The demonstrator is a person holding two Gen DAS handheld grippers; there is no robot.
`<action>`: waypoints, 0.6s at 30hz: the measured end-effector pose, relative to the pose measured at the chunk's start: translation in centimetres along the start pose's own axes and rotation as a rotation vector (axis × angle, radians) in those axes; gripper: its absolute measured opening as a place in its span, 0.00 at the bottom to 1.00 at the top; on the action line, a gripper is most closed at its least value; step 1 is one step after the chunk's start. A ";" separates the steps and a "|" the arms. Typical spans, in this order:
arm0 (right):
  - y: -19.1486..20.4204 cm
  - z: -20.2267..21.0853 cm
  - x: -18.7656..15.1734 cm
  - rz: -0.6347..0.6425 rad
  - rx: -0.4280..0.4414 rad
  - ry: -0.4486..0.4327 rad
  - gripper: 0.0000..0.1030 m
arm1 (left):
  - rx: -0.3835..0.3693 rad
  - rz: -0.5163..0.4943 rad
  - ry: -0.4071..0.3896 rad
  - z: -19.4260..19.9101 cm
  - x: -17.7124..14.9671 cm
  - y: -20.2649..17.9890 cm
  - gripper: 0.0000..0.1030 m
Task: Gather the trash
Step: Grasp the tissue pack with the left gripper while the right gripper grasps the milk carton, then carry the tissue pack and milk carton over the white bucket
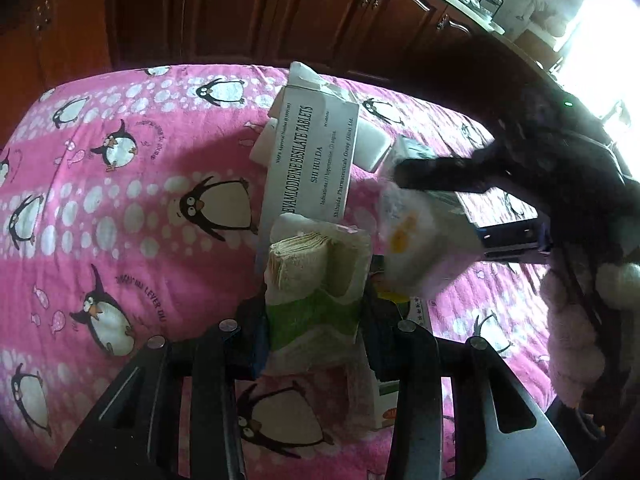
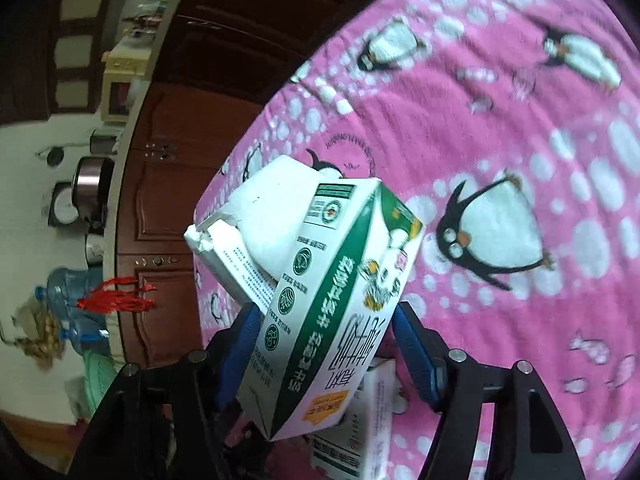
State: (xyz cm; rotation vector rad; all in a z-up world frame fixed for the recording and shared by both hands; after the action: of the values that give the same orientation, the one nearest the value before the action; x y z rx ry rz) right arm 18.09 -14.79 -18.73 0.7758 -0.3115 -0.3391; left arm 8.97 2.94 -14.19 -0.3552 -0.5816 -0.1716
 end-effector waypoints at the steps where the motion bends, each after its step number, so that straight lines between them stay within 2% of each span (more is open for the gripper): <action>1: 0.3 0.6 0.0 0.040 -0.012 -0.007 0.61 | 0.003 0.005 -0.004 0.3 -0.1 0.1 0.35; 4: 0.4 2.0 -0.1 0.126 -0.042 -0.010 0.60 | 0.005 0.026 -0.024 1.2 0.3 0.6 0.35; 9: 0.3 4.6 -0.9 0.296 -0.146 -0.046 0.58 | -0.008 0.041 -0.064 3.0 1.2 0.4 0.35; 18: -1.5 8.8 -2.9 0.435 -0.246 -0.087 0.57 | -0.053 -0.022 -0.093 5.0 2.5 -4.2 0.35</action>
State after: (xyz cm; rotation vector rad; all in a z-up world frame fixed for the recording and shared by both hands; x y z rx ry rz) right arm 11.71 -20.09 -14.38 0.4359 -0.4995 0.0012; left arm 7.39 0.78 -7.76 -0.4098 -0.6741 -0.1923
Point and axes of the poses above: each gripper's, at about its wrist camera, not at the fingertips, and z roughly against the way its jaws point, y to its left, x to its top, the point moved 3 cm from there along -z, roughly the way its jaws point, and after that the axes turned 6 degrees about -y, right-handed, at the moved point
